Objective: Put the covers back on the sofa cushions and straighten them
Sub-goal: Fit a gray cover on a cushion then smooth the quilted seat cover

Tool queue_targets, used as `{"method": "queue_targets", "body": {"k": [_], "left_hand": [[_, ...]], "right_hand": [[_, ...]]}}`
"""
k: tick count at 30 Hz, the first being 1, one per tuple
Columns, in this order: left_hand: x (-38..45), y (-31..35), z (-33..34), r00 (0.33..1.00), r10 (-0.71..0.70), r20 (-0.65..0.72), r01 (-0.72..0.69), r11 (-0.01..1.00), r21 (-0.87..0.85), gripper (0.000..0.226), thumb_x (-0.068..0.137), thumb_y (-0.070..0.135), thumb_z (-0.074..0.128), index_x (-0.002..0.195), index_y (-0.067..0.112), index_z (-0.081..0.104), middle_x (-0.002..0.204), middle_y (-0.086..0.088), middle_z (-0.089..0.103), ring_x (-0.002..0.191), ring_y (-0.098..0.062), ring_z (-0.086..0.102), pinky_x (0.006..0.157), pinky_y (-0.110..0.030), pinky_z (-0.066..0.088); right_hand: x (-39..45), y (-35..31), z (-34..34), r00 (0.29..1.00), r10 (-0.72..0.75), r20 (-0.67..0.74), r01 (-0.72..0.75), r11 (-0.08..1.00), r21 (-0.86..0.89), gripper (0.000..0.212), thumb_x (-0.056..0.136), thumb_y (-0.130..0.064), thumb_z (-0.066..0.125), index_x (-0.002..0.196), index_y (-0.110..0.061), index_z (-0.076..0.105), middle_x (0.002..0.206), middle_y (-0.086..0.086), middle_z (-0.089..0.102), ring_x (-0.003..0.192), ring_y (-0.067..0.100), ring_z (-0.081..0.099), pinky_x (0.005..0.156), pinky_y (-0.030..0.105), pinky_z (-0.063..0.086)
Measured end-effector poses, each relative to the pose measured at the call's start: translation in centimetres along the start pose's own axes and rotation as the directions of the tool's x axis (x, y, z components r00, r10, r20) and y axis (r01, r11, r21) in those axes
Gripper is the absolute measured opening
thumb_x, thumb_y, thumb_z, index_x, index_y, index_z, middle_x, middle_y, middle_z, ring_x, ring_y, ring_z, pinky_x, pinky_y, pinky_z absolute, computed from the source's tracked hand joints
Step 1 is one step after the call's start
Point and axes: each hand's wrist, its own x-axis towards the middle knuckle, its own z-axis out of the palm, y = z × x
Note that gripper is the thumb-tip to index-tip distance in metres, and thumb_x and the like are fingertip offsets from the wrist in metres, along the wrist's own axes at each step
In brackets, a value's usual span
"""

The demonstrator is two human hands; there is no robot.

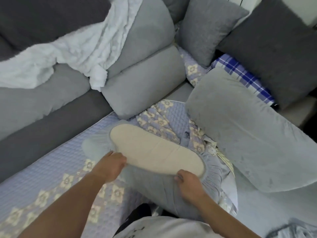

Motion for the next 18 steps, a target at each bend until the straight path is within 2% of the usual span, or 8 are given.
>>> {"method": "queue_targets", "body": {"k": [2,4,7,9,11,12,14,18], "left_hand": [[-0.9,-0.4,-0.9,0.989,-0.097,-0.115,0.069,0.973,-0.221,0.037,0.101,0.041,0.025,0.088,0.022,0.054,0.088,0.002,0.062,0.093,-0.024,0.061,0.104,-0.039,0.037],[-2.6,-0.7,-1.5,0.945,-0.23,-0.233,0.139,0.926,-0.351,0.033,0.104,0.037,0.037,0.083,0.017,0.053,0.079,-0.005,0.062,0.08,-0.031,0.06,0.076,-0.04,0.046],[-6.2,-1.9,-2.9,0.854,-0.328,-0.404,0.188,0.918,-0.349,0.043,0.098,0.048,0.032,0.075,0.016,0.05,0.062,-0.005,0.058,0.062,-0.034,0.057,0.054,-0.037,0.034],[-8.2,-3.7,-3.8,0.807,-0.343,-0.48,0.212,0.928,-0.306,0.046,0.091,0.052,0.028,0.071,0.017,0.048,0.057,-0.008,0.058,0.055,-0.036,0.056,0.05,-0.034,0.031],[-9.5,-4.8,-4.8,0.779,-0.349,-0.52,0.228,0.931,-0.283,0.045,0.089,0.053,0.031,0.069,0.018,0.049,0.057,-0.009,0.06,0.055,-0.036,0.058,0.049,-0.033,0.035],[-12.7,-7.5,-4.9,0.738,-0.398,-0.545,0.284,0.916,-0.285,0.043,0.089,0.053,0.032,0.068,0.018,0.048,0.057,-0.009,0.06,0.056,-0.036,0.059,0.05,-0.033,0.036],[-13.4,-8.7,-5.4,0.716,-0.42,-0.557,0.329,0.907,-0.261,0.039,0.092,0.051,0.037,0.069,0.02,0.043,0.061,-0.008,0.062,0.061,-0.035,0.061,0.052,-0.034,0.038],[-18.6,-14.9,-4.4,0.604,-0.635,-0.481,0.494,0.772,-0.399,0.033,0.099,0.044,0.05,0.077,0.021,0.043,0.075,-0.007,0.065,0.076,-0.035,0.062,0.057,-0.037,0.04]], "right_hand": [[0.7,-1.0,-1.7,0.992,0.07,-0.102,-0.04,0.96,0.277,0.025,0.096,-0.017,0.057,0.072,-0.016,0.052,0.069,-0.007,0.055,0.072,0.013,0.055,0.069,0.032,0.04],[1.8,-3.5,-4.0,0.984,0.083,-0.156,0.002,0.879,0.476,0.031,0.095,-0.012,0.059,0.066,-0.013,0.049,0.062,-0.008,0.046,0.06,0.004,0.042,0.06,0.027,0.033],[3.3,-8.3,-6.6,0.979,0.044,-0.197,0.09,0.775,0.625,0.03,0.095,-0.012,0.062,0.067,-0.008,0.053,0.063,-0.002,0.047,0.062,0.008,0.042,0.06,0.029,0.032],[3.9,-11.2,-7.0,0.985,0.024,-0.172,0.106,0.699,0.707,0.026,0.095,-0.013,0.063,0.071,-0.004,0.056,0.067,0.005,0.05,0.064,0.015,0.046,0.06,0.029,0.036],[4.2,-13.3,-7.4,0.98,-0.052,-0.193,0.171,0.718,0.675,0.027,0.093,-0.02,0.064,0.072,-0.005,0.056,0.067,0.008,0.05,0.065,0.017,0.046,0.062,0.031,0.035],[4.6,-17.0,-5.7,0.974,-0.147,-0.174,0.225,0.74,0.634,0.028,0.091,-0.024,0.064,0.071,-0.007,0.055,0.066,0.007,0.048,0.065,0.017,0.044,0.062,0.032,0.034],[5.6,-18.7,-5.7,0.96,-0.179,-0.216,0.277,0.74,0.614,0.029,0.091,-0.024,0.063,0.068,-0.008,0.053,0.065,0.004,0.045,0.064,0.014,0.042,0.061,0.032,0.031],[7.5,-26.9,0.2,0.951,-0.269,-0.151,0.305,0.746,0.592,0.026,0.095,-0.012,0.062,0.069,-0.013,0.059,0.065,-0.001,0.046,0.062,0.008,0.038,0.058,0.029,0.029]]}}
